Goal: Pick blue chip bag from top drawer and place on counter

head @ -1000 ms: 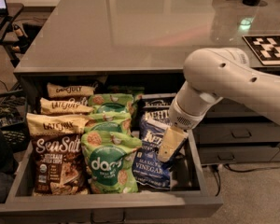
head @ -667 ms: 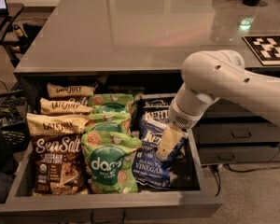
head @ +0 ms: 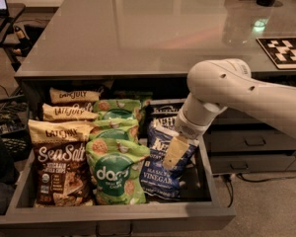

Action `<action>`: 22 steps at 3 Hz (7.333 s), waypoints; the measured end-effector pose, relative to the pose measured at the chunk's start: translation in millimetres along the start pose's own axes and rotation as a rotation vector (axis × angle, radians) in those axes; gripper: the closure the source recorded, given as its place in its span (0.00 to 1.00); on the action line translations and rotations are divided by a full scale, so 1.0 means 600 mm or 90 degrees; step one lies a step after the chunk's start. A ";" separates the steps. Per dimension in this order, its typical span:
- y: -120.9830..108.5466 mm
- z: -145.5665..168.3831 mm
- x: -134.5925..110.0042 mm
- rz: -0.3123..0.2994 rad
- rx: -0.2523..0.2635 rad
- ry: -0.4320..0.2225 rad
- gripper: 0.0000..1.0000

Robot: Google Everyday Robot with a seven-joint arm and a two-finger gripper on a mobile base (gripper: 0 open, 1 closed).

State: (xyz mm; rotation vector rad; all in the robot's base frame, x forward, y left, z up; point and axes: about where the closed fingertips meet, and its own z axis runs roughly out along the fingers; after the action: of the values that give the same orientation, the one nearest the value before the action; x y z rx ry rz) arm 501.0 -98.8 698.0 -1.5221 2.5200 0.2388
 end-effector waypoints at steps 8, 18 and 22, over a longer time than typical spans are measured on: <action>-0.001 0.096 0.036 0.014 -0.049 0.050 0.99; -0.102 -0.249 -0.079 -0.125 0.020 0.018 1.00; -0.295 -0.376 -0.219 -0.177 0.133 -0.007 1.00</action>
Offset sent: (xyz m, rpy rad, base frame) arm 0.0100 0.0056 -0.0292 -0.0055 0.0560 -0.0216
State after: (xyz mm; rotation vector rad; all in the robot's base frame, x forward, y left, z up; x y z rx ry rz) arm 700.4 -120.1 941.6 -1.7481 2.2089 -0.0558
